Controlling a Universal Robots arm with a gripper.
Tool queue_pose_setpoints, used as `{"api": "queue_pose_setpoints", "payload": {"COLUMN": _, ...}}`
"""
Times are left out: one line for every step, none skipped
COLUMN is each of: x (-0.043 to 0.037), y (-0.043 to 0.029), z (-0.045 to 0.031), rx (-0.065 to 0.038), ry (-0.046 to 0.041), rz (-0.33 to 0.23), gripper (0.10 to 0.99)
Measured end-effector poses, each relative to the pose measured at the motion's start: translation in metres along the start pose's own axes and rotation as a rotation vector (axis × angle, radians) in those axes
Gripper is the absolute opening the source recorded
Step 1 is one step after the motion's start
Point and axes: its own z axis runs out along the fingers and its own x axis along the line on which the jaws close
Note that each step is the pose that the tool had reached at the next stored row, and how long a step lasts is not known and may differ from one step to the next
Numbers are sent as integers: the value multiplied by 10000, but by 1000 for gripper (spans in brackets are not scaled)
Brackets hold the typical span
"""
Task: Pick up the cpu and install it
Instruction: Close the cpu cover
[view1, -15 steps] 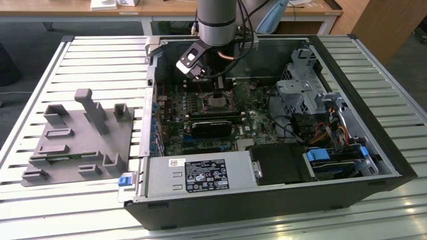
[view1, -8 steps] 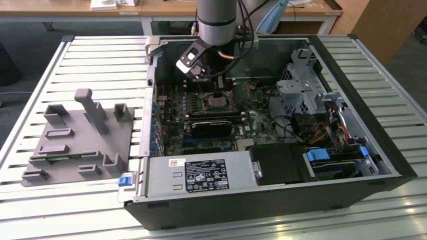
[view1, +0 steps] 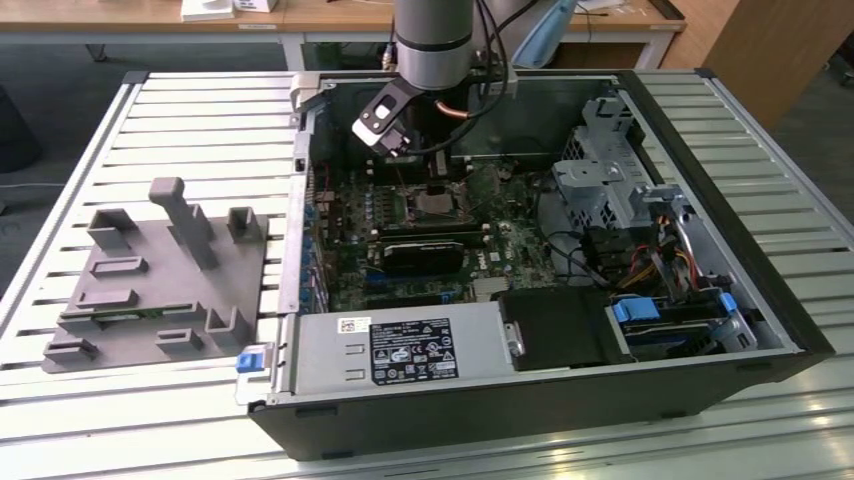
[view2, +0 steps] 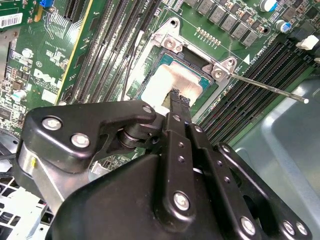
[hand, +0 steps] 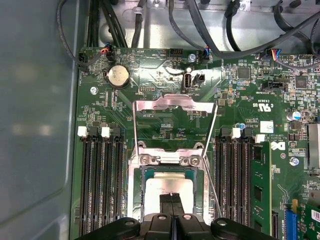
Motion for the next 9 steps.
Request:
{"api": "queue_pose_setpoints", "payload": {"x": 0, "y": 0, "z": -2, "rx": 1, "ry": -1, "rz": 0, "gripper": 106}}
{"api": "queue_pose_setpoints", "payload": {"x": 0, "y": 0, "z": -5, "rx": 3, "ry": -3, "rz": 0, "gripper": 106}}
{"api": "queue_pose_setpoints", "payload": {"x": 0, "y": 0, "z": -6, "rx": 0, "ry": 1, "rz": 1, "gripper": 106}}
{"api": "queue_pose_setpoints", "payload": {"x": 0, "y": 1, "z": -7, "rx": -1, "ry": 2, "rz": 1, "gripper": 106}}
{"api": "queue_pose_setpoints", "payload": {"x": 0, "y": 1, "z": -8, "rx": -1, "ry": 2, "rz": 2, "gripper": 106}}
{"api": "queue_pose_setpoints", "payload": {"x": 0, "y": 1, "z": -10, "rx": 0, "ry": 1, "rz": 2, "gripper": 106}}
{"api": "queue_pose_setpoints", "payload": {"x": 0, "y": 1, "z": -13, "rx": 0, "ry": 1, "rz": 2, "gripper": 106}}
{"api": "queue_pose_setpoints", "payload": {"x": 0, "y": 1, "z": -14, "rx": 0, "ry": 1, "rz": 3, "gripper": 106}}
{"api": "queue_pose_setpoints", "payload": {"x": 0, "y": 1, "z": -17, "rx": 0, "ry": 1, "rz": 3, "gripper": 106}}
